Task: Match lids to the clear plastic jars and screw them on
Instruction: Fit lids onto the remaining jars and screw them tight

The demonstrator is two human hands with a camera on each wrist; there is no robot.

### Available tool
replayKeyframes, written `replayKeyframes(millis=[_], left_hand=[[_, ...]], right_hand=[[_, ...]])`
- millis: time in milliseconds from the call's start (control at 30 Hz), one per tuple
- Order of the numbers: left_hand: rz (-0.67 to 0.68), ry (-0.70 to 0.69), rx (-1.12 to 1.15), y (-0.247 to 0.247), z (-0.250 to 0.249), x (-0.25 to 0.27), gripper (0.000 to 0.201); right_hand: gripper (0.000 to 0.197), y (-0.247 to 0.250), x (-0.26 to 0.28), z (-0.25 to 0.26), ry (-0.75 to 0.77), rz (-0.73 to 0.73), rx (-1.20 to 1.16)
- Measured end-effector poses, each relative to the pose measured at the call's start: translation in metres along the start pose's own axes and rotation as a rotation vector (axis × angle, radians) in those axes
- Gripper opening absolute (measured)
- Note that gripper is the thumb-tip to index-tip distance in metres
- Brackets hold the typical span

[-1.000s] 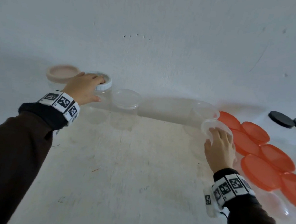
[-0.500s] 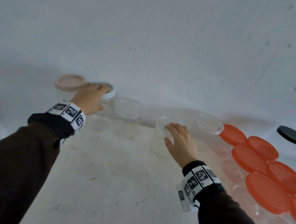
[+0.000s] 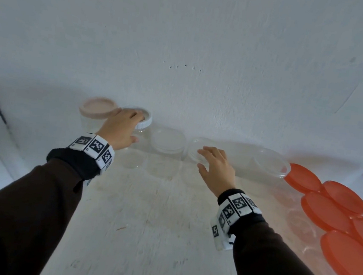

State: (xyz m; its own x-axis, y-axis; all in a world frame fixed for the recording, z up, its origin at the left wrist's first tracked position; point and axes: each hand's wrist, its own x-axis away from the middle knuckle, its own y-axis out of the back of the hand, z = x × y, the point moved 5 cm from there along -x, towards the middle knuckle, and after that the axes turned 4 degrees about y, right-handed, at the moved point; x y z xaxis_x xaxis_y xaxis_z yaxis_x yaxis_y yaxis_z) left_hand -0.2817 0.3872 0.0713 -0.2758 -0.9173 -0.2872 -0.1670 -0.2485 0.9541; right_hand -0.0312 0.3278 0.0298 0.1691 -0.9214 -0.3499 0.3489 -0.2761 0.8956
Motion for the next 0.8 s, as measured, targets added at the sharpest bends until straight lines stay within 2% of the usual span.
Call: replayKeyframes(millis=[433,567,633,733,800], left_hand=[[-0.009,0.002,-0.003,-0.004,0.003,-0.001,0.066],[-0.005,0.0,-0.012,-0.004,0.003,-0.001,0.066],[-0.004,-0.003,-0.016,-0.004,0.004,-0.001,0.066],[-0.012,-0.009,-0.018,-0.004,0.004,-0.001,0.065],[-0.011,-0.013,-0.022,-0.004,0.003,-0.001,0.064]], right_hand=[[0.037,-0.004,-0.002,0.007,0.066,-0.039,0.05],[0.041,0.001,-0.003,0.007,0.068,0.027,0.074],[0.042,0.012,-0.002,0.001,0.067,-0.023,0.04],[0.041,0.033,0.002,-0.03,-0.018,-0.158,0.026],[0.046,0.043,0.005,-0.065,-0.17,-0.15,0.097]])
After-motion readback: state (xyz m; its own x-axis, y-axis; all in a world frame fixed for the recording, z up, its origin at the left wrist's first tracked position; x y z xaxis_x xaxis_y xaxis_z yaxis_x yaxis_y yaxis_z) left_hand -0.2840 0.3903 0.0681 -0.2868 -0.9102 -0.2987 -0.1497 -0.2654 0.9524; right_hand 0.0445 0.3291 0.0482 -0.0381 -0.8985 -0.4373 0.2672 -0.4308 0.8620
